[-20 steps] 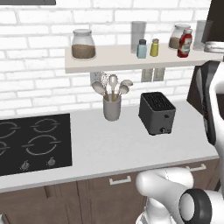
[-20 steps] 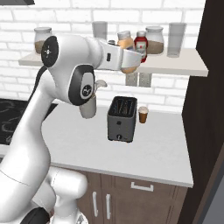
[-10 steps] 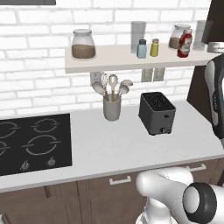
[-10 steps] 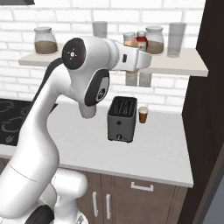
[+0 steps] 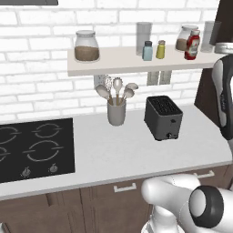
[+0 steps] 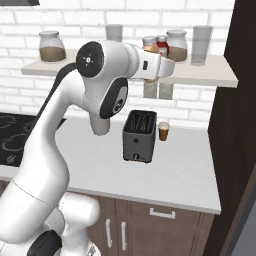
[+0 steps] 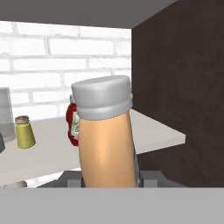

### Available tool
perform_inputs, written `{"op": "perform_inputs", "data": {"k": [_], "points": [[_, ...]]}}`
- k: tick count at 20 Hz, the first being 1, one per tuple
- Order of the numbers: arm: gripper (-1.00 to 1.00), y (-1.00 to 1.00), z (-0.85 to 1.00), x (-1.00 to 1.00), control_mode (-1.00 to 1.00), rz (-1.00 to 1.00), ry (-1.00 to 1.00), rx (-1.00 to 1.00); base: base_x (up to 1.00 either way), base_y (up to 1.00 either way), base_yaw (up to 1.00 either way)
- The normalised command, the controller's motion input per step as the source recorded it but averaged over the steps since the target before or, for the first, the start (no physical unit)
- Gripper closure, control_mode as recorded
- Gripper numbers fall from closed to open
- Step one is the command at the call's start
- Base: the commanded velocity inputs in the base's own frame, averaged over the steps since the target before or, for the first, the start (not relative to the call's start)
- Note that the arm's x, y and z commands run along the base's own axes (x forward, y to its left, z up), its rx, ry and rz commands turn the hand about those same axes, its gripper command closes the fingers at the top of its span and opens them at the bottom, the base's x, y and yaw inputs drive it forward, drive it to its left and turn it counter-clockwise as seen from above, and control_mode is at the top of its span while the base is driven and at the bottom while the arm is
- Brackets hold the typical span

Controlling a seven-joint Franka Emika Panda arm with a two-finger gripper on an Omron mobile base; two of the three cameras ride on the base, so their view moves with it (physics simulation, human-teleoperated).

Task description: Put the shaker and condiment bottle from the counter next to their counterparts in the cabinet.

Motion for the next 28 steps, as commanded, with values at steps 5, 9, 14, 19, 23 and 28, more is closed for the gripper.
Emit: {"op": "perform_inputs", "data": {"k": [5,9,14,19,23,28], "points": [[1.00,0.10,-0.10,0.38,-1.00,0.01,0.00,0.00,0.00,0.00,0.00],[1.00,0.01,-0.28,0.41,-1.00,0.06,0.00,0.01,0.00,0.00,0.00],[1.00,-0.01,-0.19,0.35,-1.00,0.06,0.00,0.05,0.00,0.00,0.00],[1.00,0.00,0.00,0.16,-1.00,0.00,0.00,0.05,0.00,0.00,0.00],[1.00,0.00,0.00,0.17,-1.00,0.00,0.00,0.01,0.00,0.00,0.00],[1.00,-0.15,0.00,0.34,-1.00,0.00,0.00,0.00,0.00,0.00,0.00]]}}
